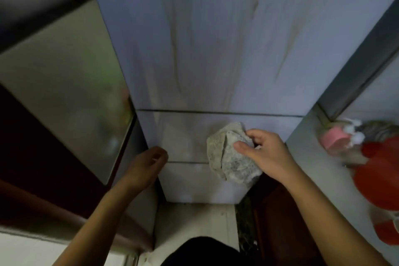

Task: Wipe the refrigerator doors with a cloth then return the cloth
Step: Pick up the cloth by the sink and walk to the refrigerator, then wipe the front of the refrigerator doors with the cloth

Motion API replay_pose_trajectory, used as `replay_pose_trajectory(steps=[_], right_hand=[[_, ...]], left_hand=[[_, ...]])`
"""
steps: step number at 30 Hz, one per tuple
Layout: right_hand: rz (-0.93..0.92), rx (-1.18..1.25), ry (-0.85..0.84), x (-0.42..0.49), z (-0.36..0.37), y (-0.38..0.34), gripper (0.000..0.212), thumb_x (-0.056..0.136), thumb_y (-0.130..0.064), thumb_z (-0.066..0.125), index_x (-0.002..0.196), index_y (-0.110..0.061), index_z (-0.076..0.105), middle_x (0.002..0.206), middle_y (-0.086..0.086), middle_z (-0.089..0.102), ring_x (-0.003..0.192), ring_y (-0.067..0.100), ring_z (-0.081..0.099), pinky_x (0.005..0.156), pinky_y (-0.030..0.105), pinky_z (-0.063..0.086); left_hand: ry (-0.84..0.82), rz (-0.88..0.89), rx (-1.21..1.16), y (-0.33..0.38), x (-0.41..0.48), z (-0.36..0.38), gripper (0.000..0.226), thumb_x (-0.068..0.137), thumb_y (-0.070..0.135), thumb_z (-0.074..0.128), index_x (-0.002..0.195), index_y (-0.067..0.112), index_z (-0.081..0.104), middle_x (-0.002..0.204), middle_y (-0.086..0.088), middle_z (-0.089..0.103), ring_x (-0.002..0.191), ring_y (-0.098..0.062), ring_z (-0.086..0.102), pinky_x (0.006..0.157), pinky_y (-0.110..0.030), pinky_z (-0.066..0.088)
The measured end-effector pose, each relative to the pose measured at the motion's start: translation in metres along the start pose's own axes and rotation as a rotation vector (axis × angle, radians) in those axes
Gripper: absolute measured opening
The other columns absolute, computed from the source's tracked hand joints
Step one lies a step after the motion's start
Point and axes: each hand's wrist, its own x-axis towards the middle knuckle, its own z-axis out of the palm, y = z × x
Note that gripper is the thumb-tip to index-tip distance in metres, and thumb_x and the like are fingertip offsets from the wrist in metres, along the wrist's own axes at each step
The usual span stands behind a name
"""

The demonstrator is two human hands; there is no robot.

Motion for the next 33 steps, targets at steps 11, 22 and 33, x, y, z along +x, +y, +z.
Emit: replay_pose_trajectory(steps=[11,22,33], right_hand=[[-0.757,-0.257,0.254,0.079,-0.123,-0.256,0.019,0.088,-0.04,0.078,0.088,-0.024,0.068,0.08,0.0,0.069,0.078,0.021,0.068,0.072,0.042,0.053],[-1.097,-0.8,0.538,0.119,-0.188,-0.423,0.028,0.091,-0.06,0.061,0.095,-0.033,0.06,0.083,-0.006,0.062,0.078,0.014,0.056,0.063,0.029,0.039],[-1.364,-0.584,0.746,0.162,-0.171,-0.416,0.027,0.088,-0.027,0.078,0.104,-0.018,0.058,0.107,-0.006,0.053,0.094,0.011,0.053,0.073,0.023,0.048]], left_hand=[[0.586,0.505,0.323,0.205,0.023,-0.145,0.026,0.097,0.046,0.05,0.116,0.032,0.061,0.103,0.017,0.066,0.09,-0.004,0.064,0.075,-0.027,0.049],[1.094,0.788,0.591,0.321,0.039,-0.25,0.043,0.092,0.045,0.041,0.123,0.021,0.059,0.123,0.003,0.061,0.105,-0.021,0.063,0.084,-0.034,0.054],[1.211,0.771,0.666,0.321,0.067,-0.272,0.046,0.092,0.042,0.041,0.126,0.017,0.059,0.138,-0.007,0.055,0.121,-0.028,0.057,0.09,-0.04,0.05]])
